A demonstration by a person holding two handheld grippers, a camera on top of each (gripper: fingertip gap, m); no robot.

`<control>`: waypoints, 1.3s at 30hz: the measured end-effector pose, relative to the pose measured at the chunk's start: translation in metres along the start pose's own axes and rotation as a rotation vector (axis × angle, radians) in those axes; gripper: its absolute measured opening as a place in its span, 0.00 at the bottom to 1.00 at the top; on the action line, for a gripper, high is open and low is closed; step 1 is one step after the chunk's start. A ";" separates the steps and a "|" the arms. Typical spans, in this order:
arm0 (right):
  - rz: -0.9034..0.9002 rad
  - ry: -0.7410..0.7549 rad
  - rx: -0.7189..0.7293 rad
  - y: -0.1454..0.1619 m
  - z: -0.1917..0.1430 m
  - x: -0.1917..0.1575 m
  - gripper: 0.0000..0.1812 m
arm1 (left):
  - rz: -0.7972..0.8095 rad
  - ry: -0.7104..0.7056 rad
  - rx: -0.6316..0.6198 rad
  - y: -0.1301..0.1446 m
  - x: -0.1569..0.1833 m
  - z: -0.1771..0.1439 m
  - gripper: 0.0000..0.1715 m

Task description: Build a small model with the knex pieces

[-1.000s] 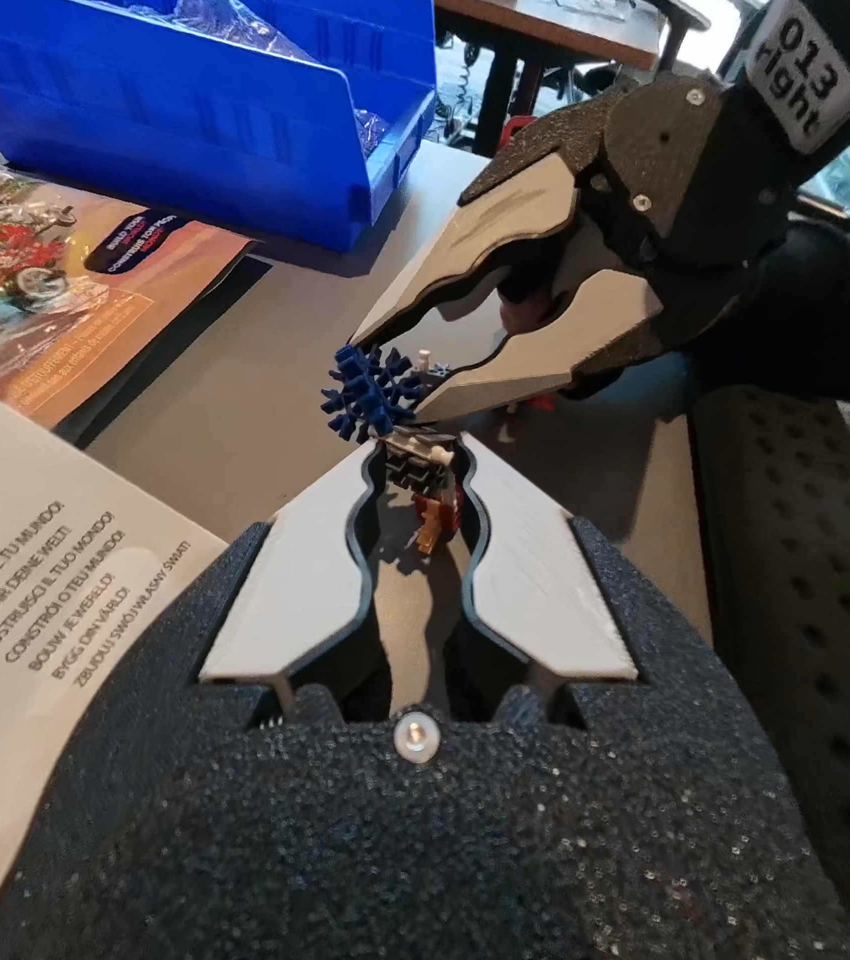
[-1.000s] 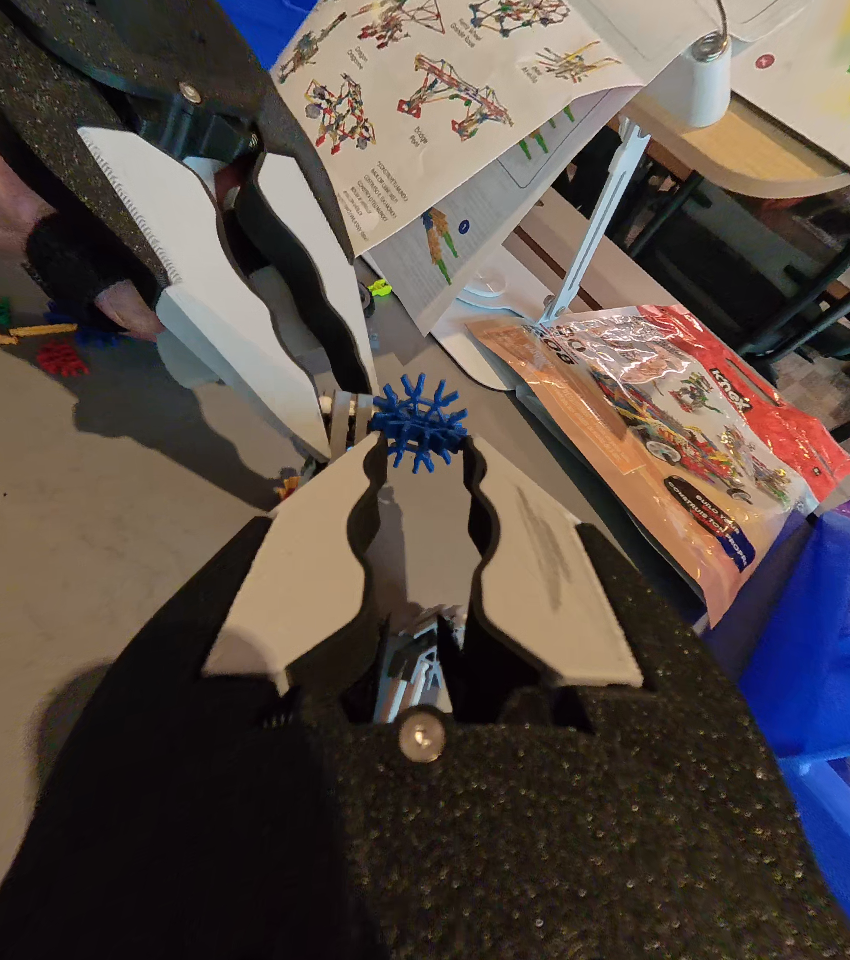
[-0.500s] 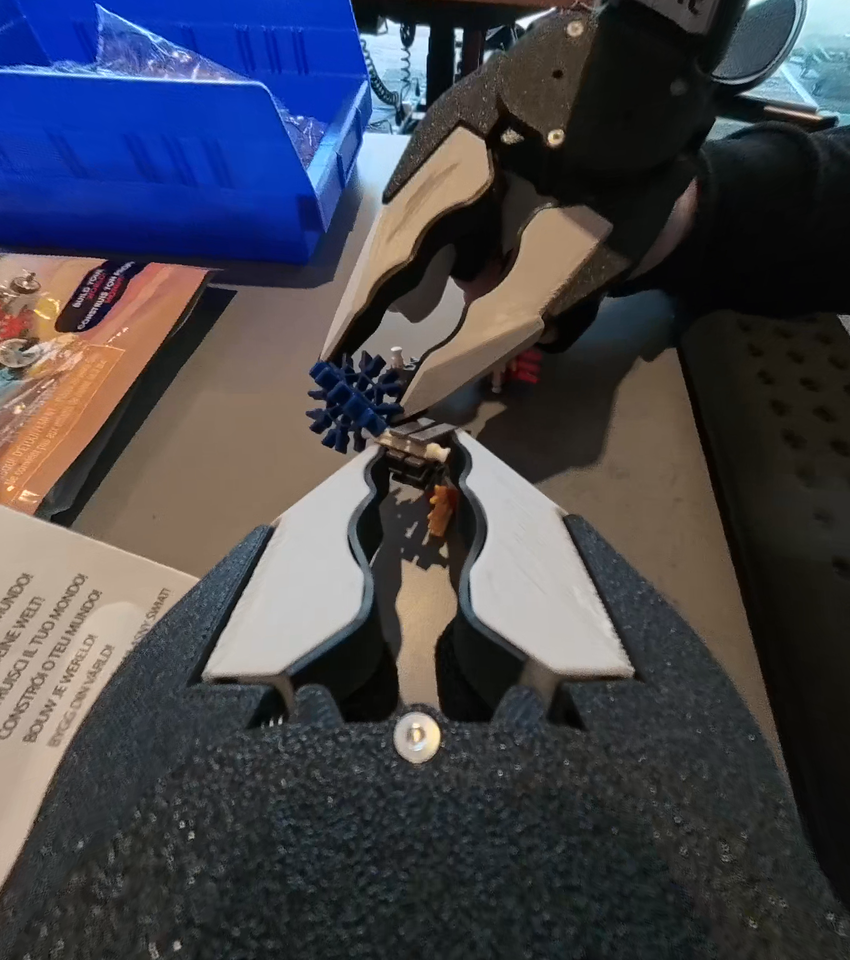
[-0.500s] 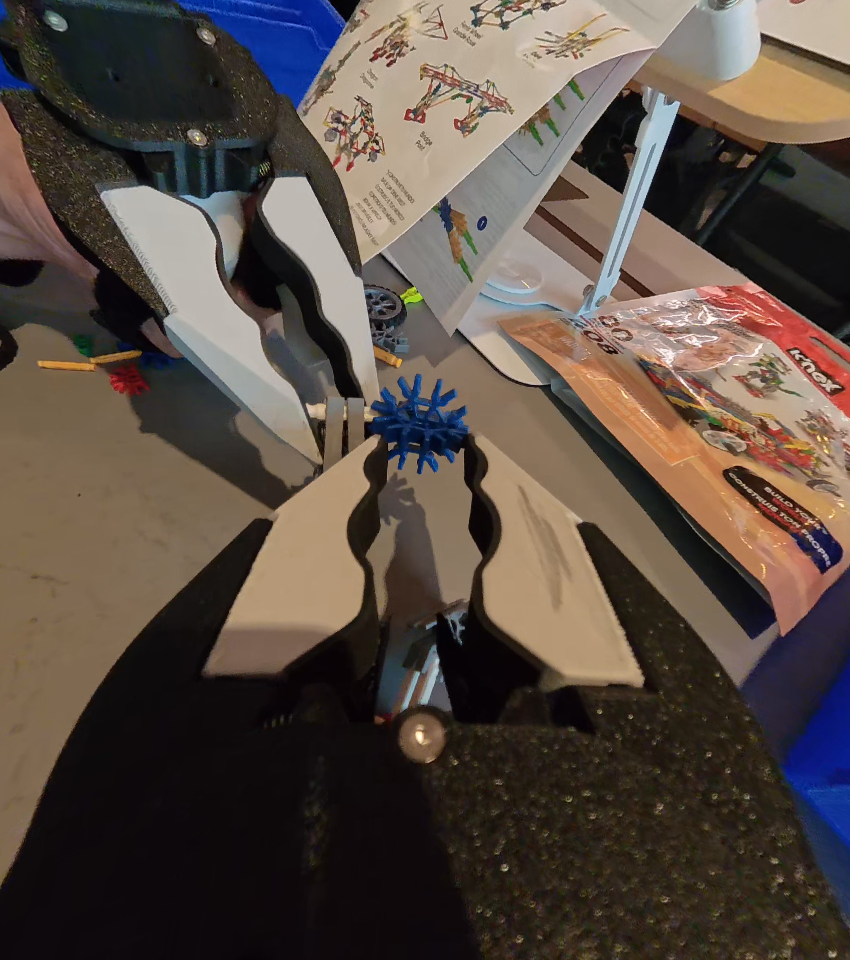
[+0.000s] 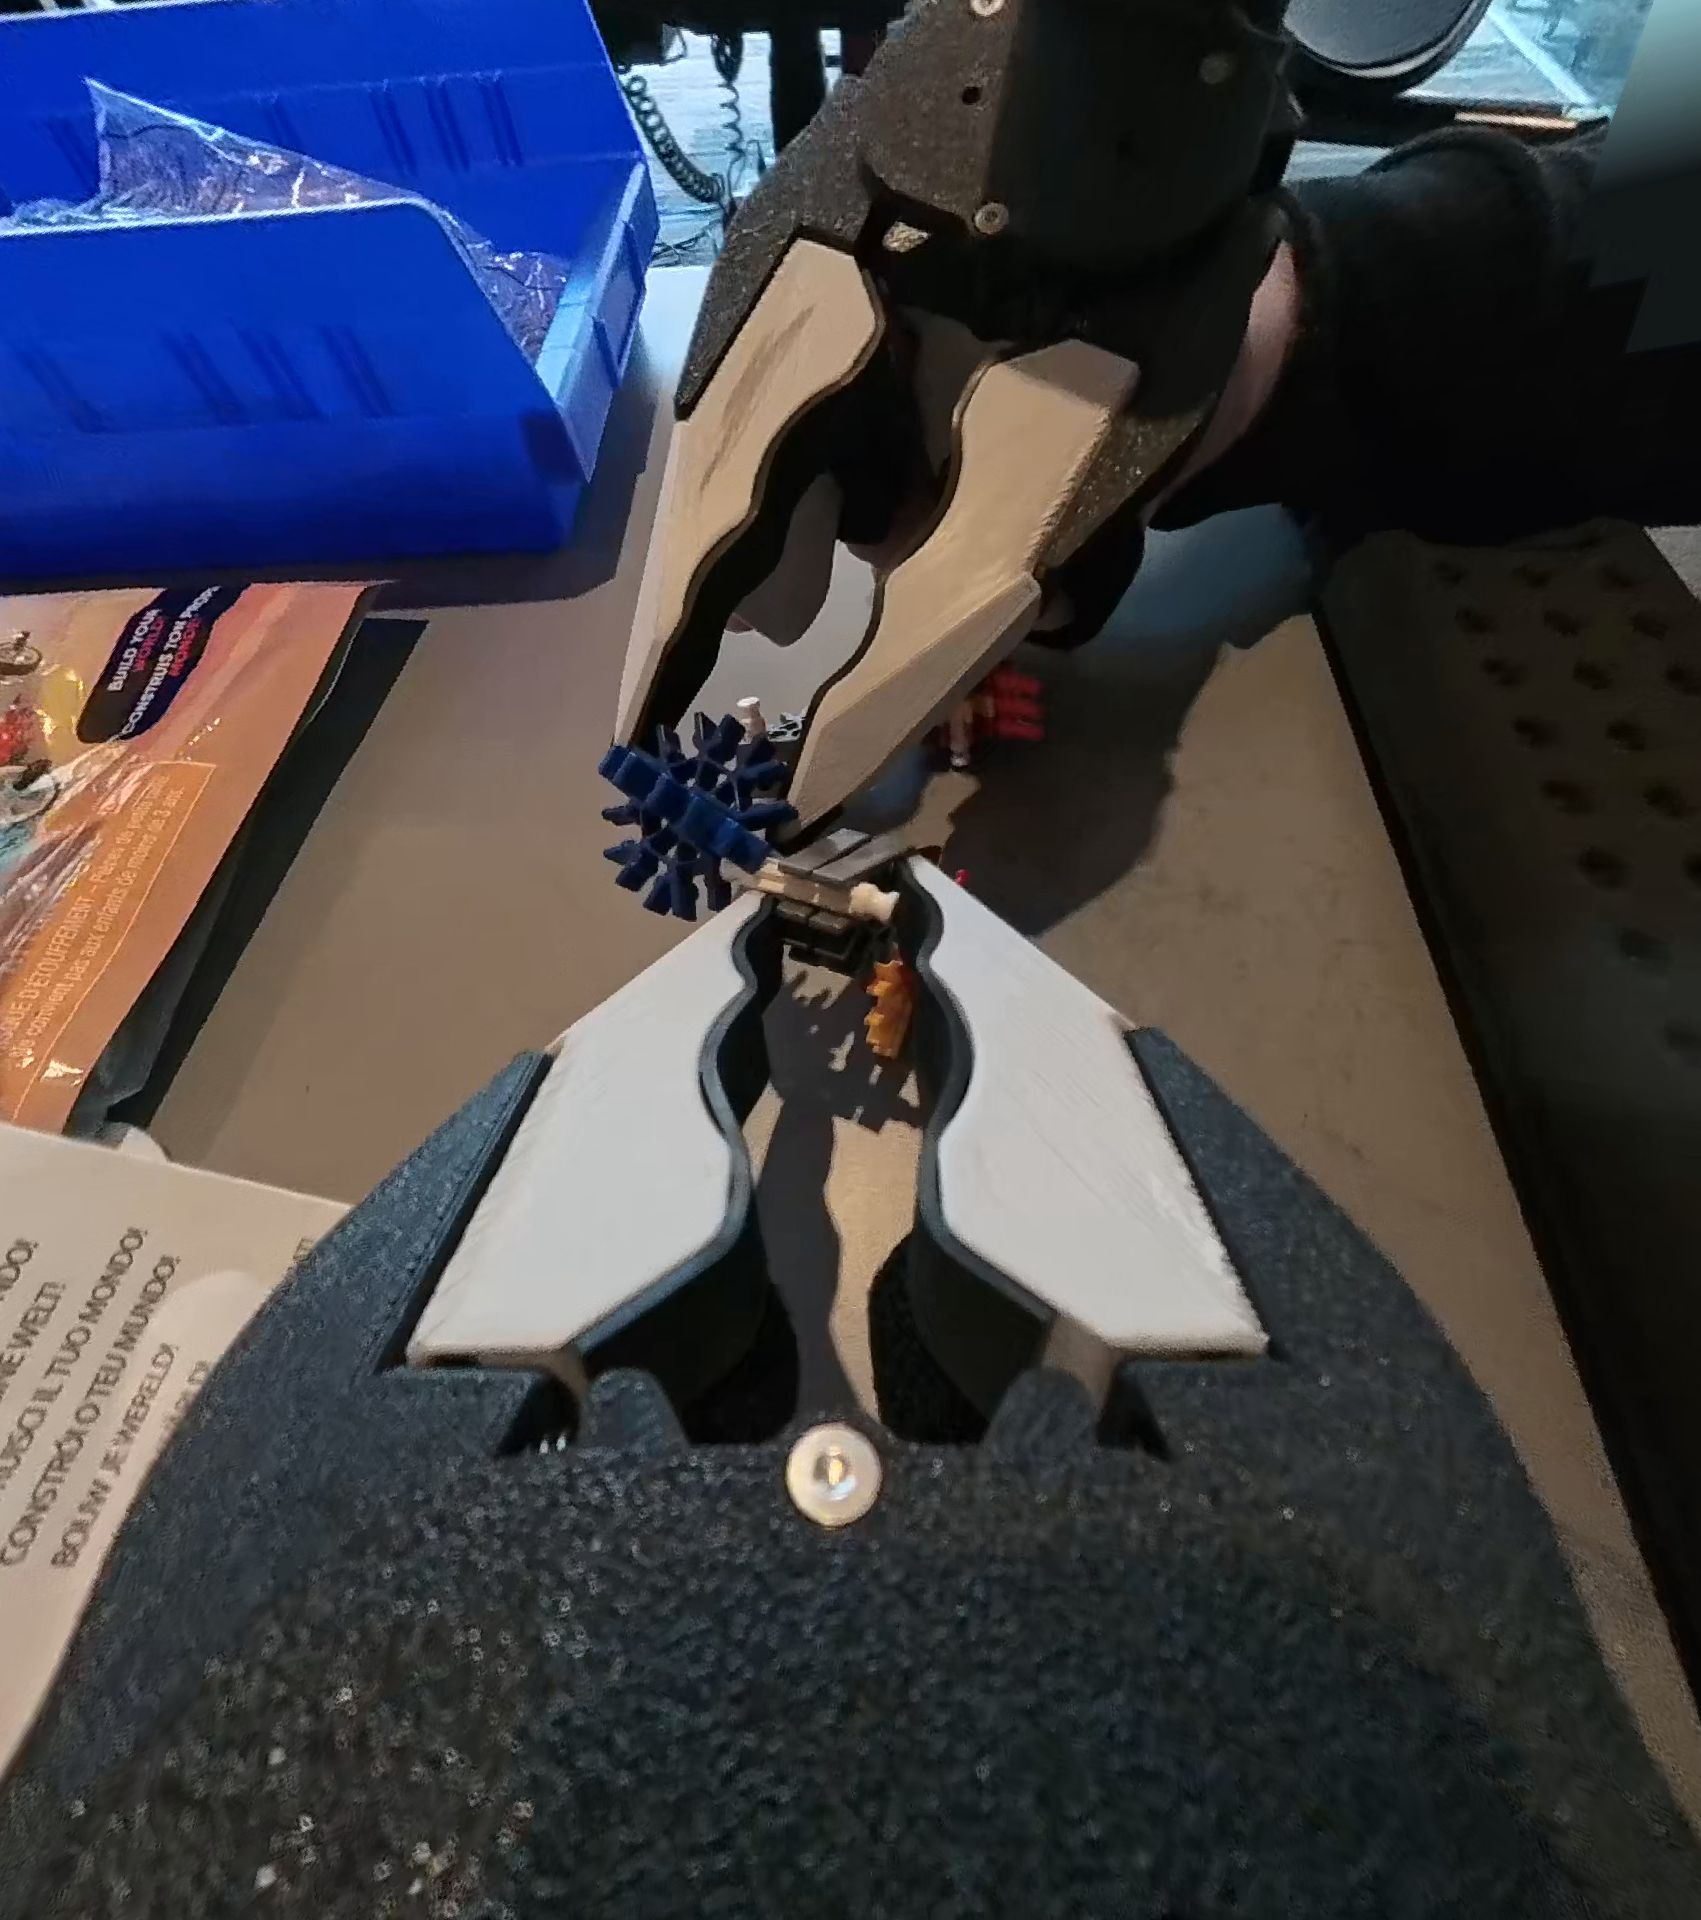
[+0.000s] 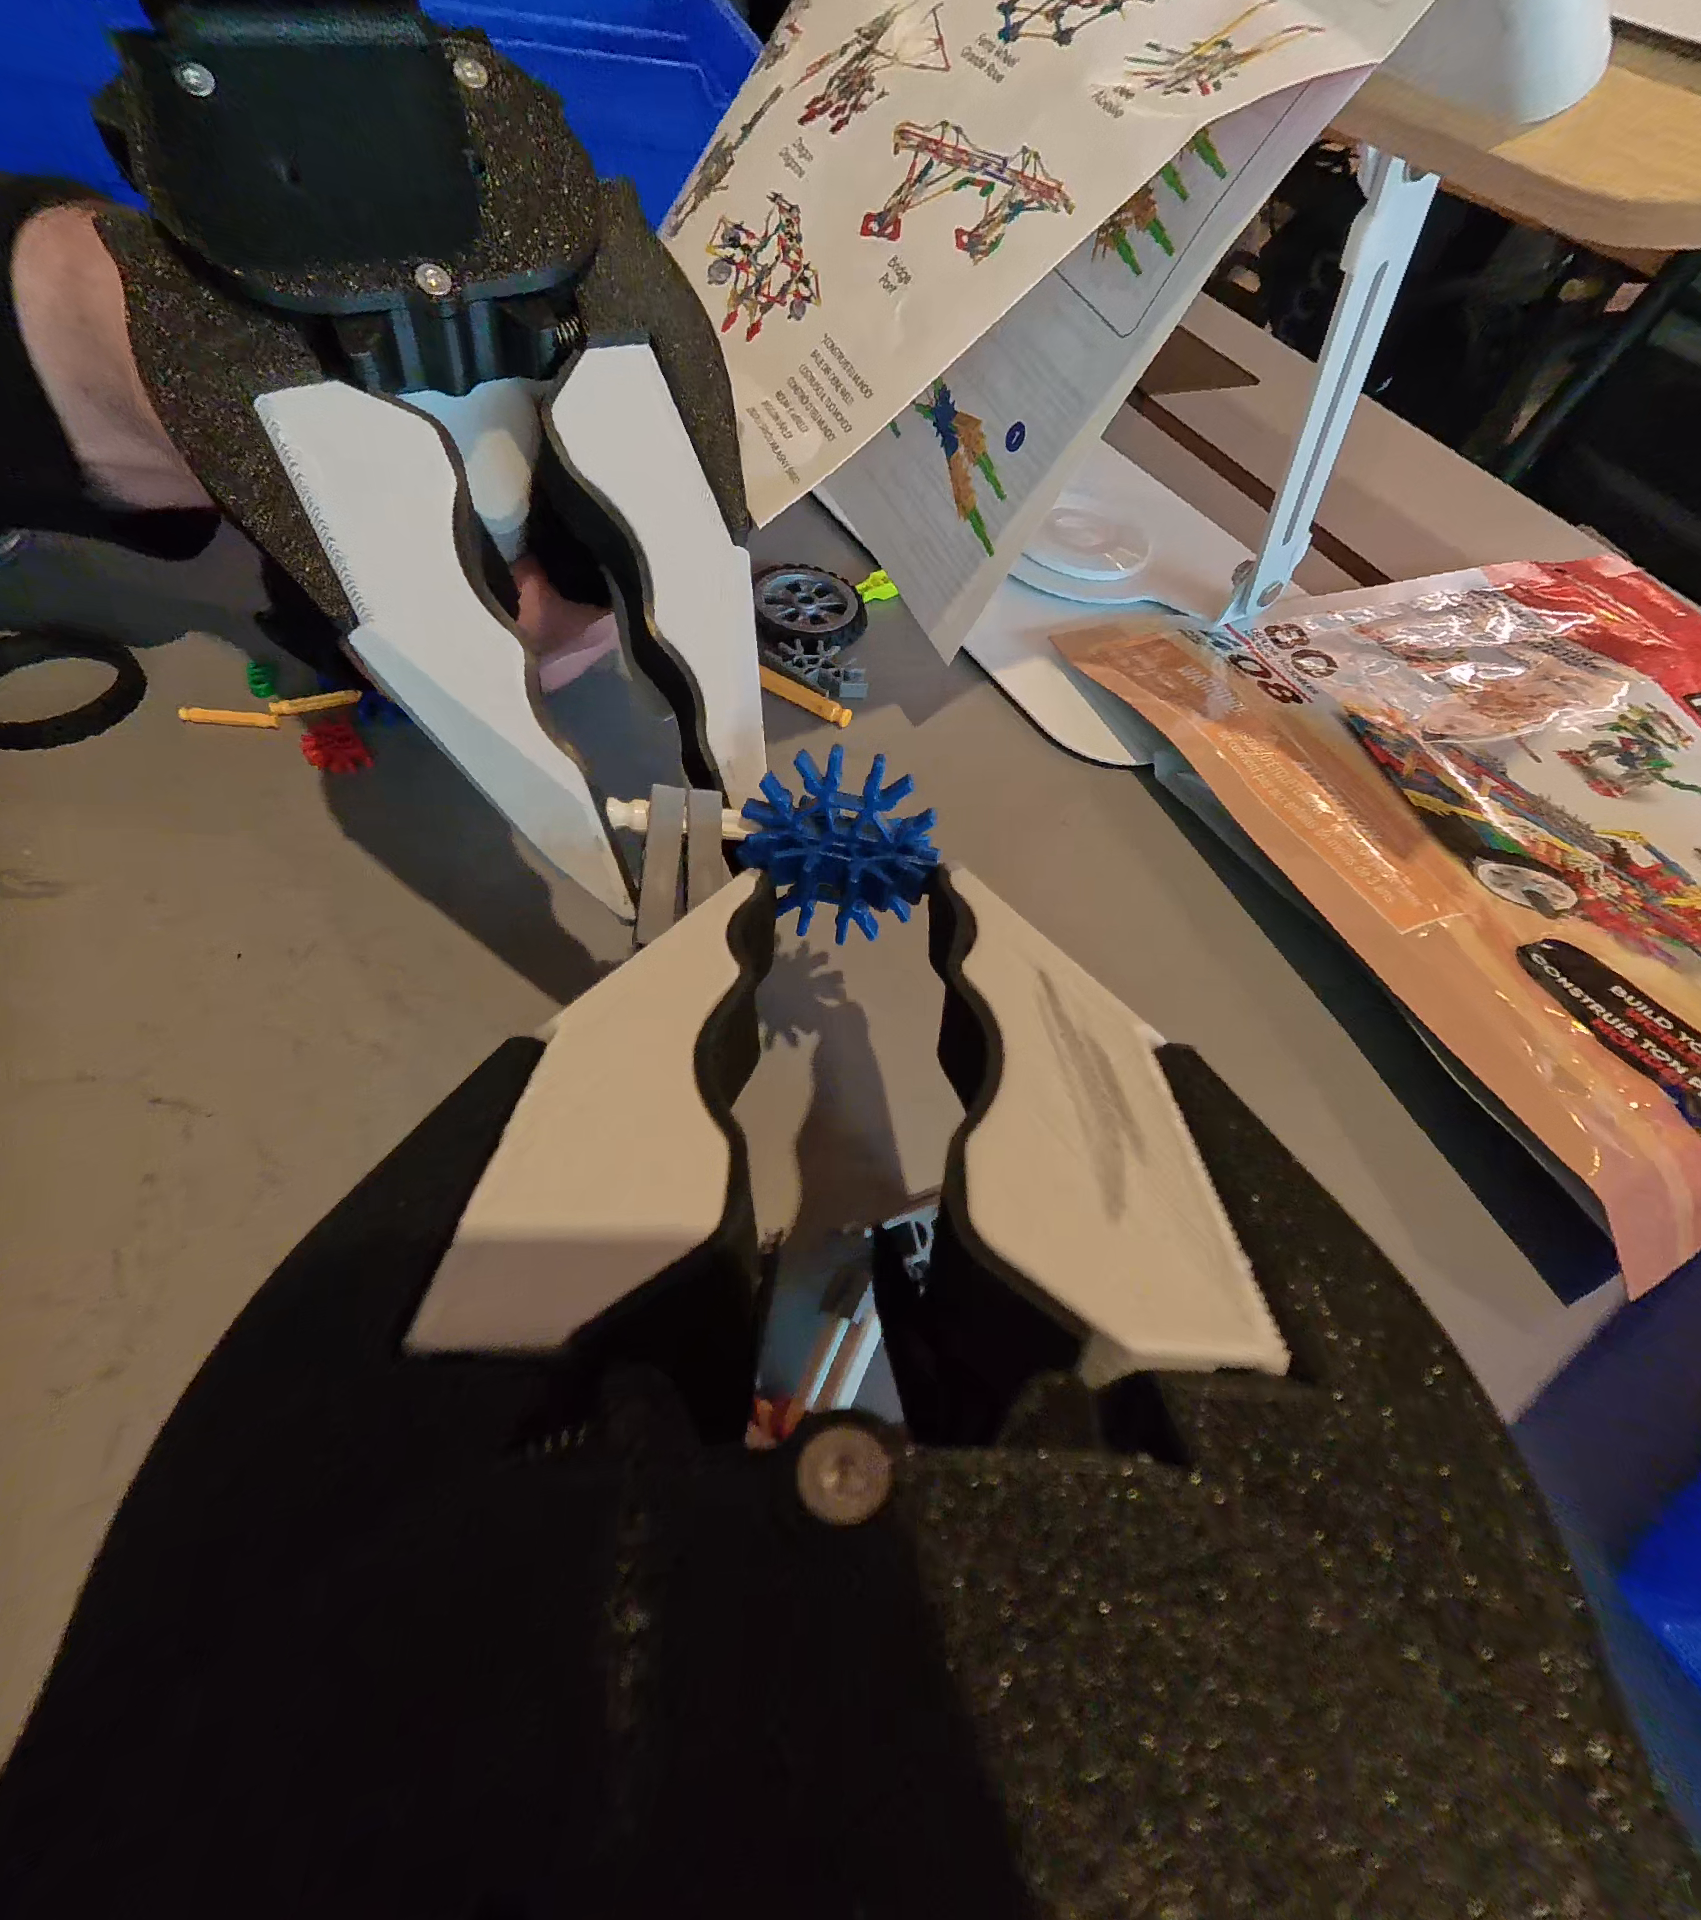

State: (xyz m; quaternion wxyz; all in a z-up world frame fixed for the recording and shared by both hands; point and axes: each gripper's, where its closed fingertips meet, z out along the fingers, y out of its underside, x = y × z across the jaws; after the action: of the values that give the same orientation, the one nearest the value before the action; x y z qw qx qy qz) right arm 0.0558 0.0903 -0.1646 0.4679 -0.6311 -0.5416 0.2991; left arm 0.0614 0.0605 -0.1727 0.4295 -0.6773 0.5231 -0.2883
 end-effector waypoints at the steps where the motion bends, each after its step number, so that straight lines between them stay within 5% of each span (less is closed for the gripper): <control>1: 0.003 -0.005 0.000 0.000 0.000 0.000 0.16 | 0.010 0.005 -0.003 0.000 0.001 0.000 0.12; 28: -0.014 -0.150 -0.092 0.004 -0.001 -0.004 0.15 | 0.166 0.013 -0.085 0.003 0.006 0.003 0.09; 39: -0.059 -0.101 -0.072 -0.001 -0.003 0.002 0.16 | 0.096 -0.014 -0.057 0.000 0.003 0.003 0.09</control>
State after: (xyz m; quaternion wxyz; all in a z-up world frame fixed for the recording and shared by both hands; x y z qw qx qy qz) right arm 0.0590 0.0913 -0.1624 0.4254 -0.6155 -0.5932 0.2970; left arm 0.0647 0.0583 -0.1741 0.4270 -0.6655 0.5599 -0.2477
